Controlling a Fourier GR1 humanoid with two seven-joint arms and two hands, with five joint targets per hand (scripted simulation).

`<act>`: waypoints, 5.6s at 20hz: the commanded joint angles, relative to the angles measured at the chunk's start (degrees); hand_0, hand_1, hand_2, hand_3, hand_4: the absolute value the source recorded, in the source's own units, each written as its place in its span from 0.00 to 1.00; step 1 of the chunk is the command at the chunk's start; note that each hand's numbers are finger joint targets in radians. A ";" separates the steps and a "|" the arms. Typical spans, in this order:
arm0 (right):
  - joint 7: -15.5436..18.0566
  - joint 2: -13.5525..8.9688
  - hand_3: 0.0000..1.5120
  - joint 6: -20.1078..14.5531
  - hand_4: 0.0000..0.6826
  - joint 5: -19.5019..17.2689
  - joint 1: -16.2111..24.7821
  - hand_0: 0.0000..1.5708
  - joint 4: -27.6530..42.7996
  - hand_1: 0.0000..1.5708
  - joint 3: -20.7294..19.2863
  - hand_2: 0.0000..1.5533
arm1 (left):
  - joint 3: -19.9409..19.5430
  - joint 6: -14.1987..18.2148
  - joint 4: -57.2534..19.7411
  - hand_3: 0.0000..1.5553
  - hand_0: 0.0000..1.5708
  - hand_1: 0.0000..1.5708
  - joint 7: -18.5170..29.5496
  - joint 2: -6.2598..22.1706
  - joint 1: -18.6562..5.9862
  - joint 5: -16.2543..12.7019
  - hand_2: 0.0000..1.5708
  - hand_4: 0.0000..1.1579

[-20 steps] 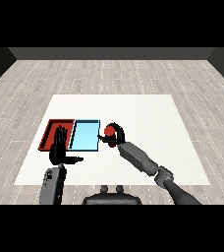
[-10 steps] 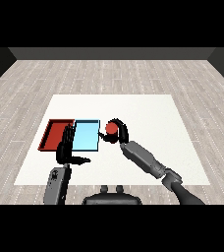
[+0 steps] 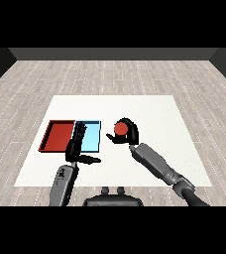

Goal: Pick the red can and put it in the red box

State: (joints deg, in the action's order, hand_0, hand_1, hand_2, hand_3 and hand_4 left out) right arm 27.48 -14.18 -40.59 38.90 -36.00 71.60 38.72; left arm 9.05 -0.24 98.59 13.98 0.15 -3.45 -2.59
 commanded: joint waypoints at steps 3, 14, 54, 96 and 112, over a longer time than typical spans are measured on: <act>-4.58 -3.74 0.91 -2.31 0.93 -4.93 6.16 0.92 13.86 0.92 -0.28 0.91 | 8.06 5.92 0.34 0.00 0.00 0.00 -3.39 -0.15 -0.41 4.61 0.00 0.00; -6.79 0.60 0.92 2.86 0.91 -14.55 7.68 0.92 16.13 0.92 -5.06 0.92 | 6.01 5.43 -17.95 0.00 0.00 0.00 0.81 -0.15 -9.37 -0.87 0.00 0.00; -9.12 14.16 0.93 9.09 0.93 -25.80 10.40 0.96 15.36 0.96 -7.40 0.94 | 21.78 19.98 -31.82 0.00 0.00 0.00 8.30 -0.12 -18.57 -17.11 0.00 0.00; -21.47 14.18 0.00 10.83 0.00 -31.13 15.77 0.00 22.69 0.00 -8.22 0.00 | 22.98 39.75 -30.44 0.95 1.00 1.00 10.61 -0.11 -23.46 -19.86 1.00 0.98; -19.71 2.68 0.00 23.24 0.00 -22.59 32.91 0.00 41.86 0.00 -21.92 0.00 | 8.28 31.37 -23.07 0.95 1.00 1.00 7.55 8.28 -18.10 -14.55 1.00 0.98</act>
State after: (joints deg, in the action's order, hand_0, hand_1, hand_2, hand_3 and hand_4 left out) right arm 9.00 -8.02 -18.84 15.42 -8.93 106.48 18.69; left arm 21.55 32.91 75.07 22.61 5.23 -20.31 -16.70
